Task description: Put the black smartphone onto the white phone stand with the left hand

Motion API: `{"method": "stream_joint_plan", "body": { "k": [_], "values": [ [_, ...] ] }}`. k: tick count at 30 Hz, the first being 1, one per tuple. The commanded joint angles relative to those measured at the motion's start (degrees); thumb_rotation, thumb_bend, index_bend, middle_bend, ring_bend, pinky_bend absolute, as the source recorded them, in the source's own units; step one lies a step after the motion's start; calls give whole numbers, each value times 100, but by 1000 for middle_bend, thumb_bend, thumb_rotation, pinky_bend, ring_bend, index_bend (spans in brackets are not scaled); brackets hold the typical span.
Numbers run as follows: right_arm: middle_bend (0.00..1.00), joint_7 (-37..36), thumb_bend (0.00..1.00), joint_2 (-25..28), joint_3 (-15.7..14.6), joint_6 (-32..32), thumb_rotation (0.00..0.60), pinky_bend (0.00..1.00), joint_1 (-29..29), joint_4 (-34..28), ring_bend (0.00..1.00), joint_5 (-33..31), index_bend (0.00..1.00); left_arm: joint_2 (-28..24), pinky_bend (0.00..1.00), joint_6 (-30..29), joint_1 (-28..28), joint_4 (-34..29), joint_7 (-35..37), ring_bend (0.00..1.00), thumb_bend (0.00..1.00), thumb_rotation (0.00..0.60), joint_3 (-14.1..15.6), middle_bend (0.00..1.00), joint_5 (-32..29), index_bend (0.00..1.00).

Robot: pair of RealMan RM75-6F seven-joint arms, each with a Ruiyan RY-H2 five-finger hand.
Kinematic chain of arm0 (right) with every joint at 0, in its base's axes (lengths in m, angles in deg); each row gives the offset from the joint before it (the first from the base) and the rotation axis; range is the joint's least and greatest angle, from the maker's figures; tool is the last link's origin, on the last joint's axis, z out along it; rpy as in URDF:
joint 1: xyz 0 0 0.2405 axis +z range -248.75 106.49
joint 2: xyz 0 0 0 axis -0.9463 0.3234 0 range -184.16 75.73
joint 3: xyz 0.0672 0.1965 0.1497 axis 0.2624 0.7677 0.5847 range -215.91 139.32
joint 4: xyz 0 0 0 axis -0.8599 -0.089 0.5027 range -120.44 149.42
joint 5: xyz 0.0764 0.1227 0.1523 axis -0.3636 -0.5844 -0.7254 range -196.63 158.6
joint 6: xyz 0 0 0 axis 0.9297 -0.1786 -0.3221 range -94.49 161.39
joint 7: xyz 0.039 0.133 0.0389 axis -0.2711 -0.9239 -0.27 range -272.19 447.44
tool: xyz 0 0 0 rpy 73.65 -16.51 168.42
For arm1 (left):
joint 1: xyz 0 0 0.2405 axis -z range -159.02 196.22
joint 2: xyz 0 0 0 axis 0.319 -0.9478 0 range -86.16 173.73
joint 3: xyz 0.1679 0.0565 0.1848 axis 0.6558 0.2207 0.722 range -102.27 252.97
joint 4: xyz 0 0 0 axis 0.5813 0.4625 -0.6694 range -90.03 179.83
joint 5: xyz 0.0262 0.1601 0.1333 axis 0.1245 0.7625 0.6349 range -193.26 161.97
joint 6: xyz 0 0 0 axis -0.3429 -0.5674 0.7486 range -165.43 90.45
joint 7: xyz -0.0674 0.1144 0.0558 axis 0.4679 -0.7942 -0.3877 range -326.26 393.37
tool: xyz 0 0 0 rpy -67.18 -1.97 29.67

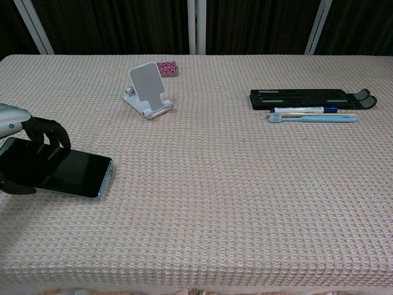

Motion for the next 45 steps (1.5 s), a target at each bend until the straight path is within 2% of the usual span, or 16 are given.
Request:
{"method": "stream_joint_plan", "body": {
  "k": [1, 9, 17, 21, 28, 36, 45],
  "values": [
    [0, -4, 227, -4, -2, 2, 600, 0, -3, 9, 0, -4, 0, -18, 319, 5, 11, -1, 88, 499, 384, 600, -21, 574, 24, 572],
    [0, -34, 227, 9, 14, -47, 600, 0, -31, 21, 0, -27, 0, -314, 318, -27, 122, -131, 484, 508, 401, 600, -235, 578, 125, 576],
    [0, -63, 227, 33, 41, -184, 600, 0, -78, -3, 0, 1, 0, -872, 318, -100, 515, -324, -345, 508, 390, 600, -845, 578, -139, 590],
    [0, -34, 228, 41, 36, -209, 600, 0, -92, -30, 0, 15, 0, -1119, 319, 240, 919, -383, -807, 508, 391, 600, -1133, 579, -370, 593],
    [0, -27, 227, 19, 43, -348, 600, 0, -152, -50, 0, 52, 0, -1532, 318, 1165, 1753, -485, -1499, 508, 395, 600, -1400, 580, -640, 600],
    [0, -25, 228, 6, 43, -395, 600, 0, -191, -45, 0, 49, 0, -1512, 317, 2071, 2633, -248, -1835, 508, 401, 600, -1495, 582, -975, 604],
    [0, 62, 230, 60, 75, -371, 600, 0, -178, -122, 0, 22, 0, -1211, 316, 2686, 3488, 192, -2144, 508, 417, 600, -1444, 583, -1493, 610]
  ]
}}
